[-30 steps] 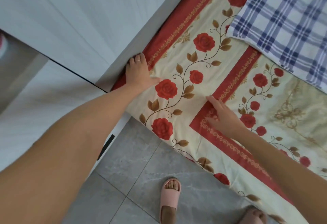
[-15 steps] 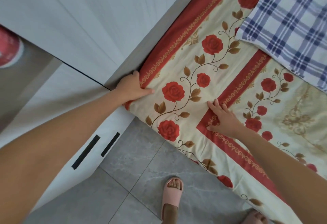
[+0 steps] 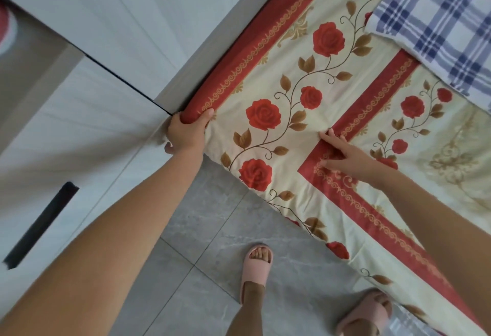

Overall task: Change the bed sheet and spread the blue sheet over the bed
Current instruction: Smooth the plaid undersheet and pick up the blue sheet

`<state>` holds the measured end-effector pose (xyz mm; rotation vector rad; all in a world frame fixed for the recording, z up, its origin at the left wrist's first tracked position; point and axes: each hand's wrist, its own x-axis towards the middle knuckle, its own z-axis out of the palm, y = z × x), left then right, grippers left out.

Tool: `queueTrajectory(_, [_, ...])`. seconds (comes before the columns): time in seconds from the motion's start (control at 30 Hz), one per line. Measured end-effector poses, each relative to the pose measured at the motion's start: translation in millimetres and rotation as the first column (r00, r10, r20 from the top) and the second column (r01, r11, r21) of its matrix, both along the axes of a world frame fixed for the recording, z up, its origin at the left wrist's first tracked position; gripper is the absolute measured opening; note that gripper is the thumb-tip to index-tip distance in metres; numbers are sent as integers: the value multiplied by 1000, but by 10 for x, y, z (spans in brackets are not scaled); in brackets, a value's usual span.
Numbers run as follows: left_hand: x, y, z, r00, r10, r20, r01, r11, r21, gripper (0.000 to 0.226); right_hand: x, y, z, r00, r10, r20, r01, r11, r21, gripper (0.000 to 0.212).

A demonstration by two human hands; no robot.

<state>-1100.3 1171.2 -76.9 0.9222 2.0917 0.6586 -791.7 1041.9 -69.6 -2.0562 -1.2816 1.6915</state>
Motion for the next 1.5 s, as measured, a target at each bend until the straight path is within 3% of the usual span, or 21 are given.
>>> queueTrajectory(0.17, [18,11,-4,882,346,319,-287,932,-220,108,-55,-45,-46,995,-85,-59,86,996,10,72])
queueTrajectory(0.33, [-173,136,-53,750,360,556,-268,932,-242,82,-30,-34,75,983,-167,-81,170,985,38,58])
queueTrajectory(0.47, [-152,116,-78,751,377,541,-316,926,-206,82,200,-119,176,852,-472,226,376,852,363,45])
queueTrajectory(0.53, [-129,79,-47,753,350,557,-284,937,-205,70,195,-162,68,644,-612,459,478,791,383,51])
queueTrajectory(0.6, [-98,66,-21,749,332,574,-248,943,-222,60,-62,-186,-59,614,-527,587,444,846,296,58])
queueTrajectory(0.67, [-34,91,12,807,362,467,-270,929,-254,62,-554,-187,-166,764,-178,620,83,980,178,61])
queueTrajectory(0.73, [122,53,100,944,307,123,-269,929,-255,72,-1072,-236,-285,757,182,628,-331,935,129,62])
queueTrajectory(0.8, [377,-143,228,970,33,-241,-46,998,-46,73,-1403,-366,-335,723,335,604,-496,860,117,67])
queueTrajectory(0.83, [476,-260,240,915,-184,-358,238,965,111,67,-1491,-430,-337,713,388,584,-552,824,127,69])
queueTrajectory(0.87, [609,-428,277,751,-446,-486,587,789,183,60,-1497,-519,-305,705,465,535,-629,758,170,65])
queueTrajectory(0.9, [687,-568,255,440,-648,-622,869,483,111,55,-1488,-632,-259,688,553,471,-706,660,257,56])
queueTrajectory(0.93, [683,-663,187,87,-701,-708,986,161,-39,56,-1461,-759,-196,663,616,426,-748,558,358,50])
queueTrajectory(0.97, [711,-782,98,-185,-647,-740,980,-60,-192,58,-1340,-974,-141,648,628,431,-759,486,432,49])
queueTrajectory(1.0, [658,-865,-4,-314,-612,-726,944,-119,-308,60,-1225,-1133,-104,652,595,471,-756,461,465,48])
queueTrajectory(1.03, [581,-958,-95,-318,-665,-676,925,-60,-376,64,-1091,-1268,-69,676,500,541,-736,488,469,47])
queueTrajectory(1.07, [513,-1061,-161,-219,-762,-609,907,72,-415,66,-925,-1395,-41,701,362,614,-689,565,454,48])
queueTrajectory(1.17, [709,-1528,-179,264,-849,-458,741,482,-467,64,-101,-2050,-68,710,10,705,-292,914,281,65])
queueTrajectory(1.23, [1104,-1747,-8,495,-798,-345,645,603,-469,71,339,-2679,-151,666,97,740,-235,968,84,78])
queueTrajectory(1.27, [1308,-1875,91,527,-791,-310,626,609,-487,75,509,-3017,-117,668,224,709,-304,952,-14,85])
queueTrajectory(1.37, [1729,-2229,295,353,-868,-348,710,491,-504,81,825,-3759,-93,681,425,597,-440,888,-131,121])
queueTrajectory(1.5, [2723,-2944,472,115,-951,-288,881,232,-413,73,1457,-4475,570,855,54,515,-55,998,-13,54])
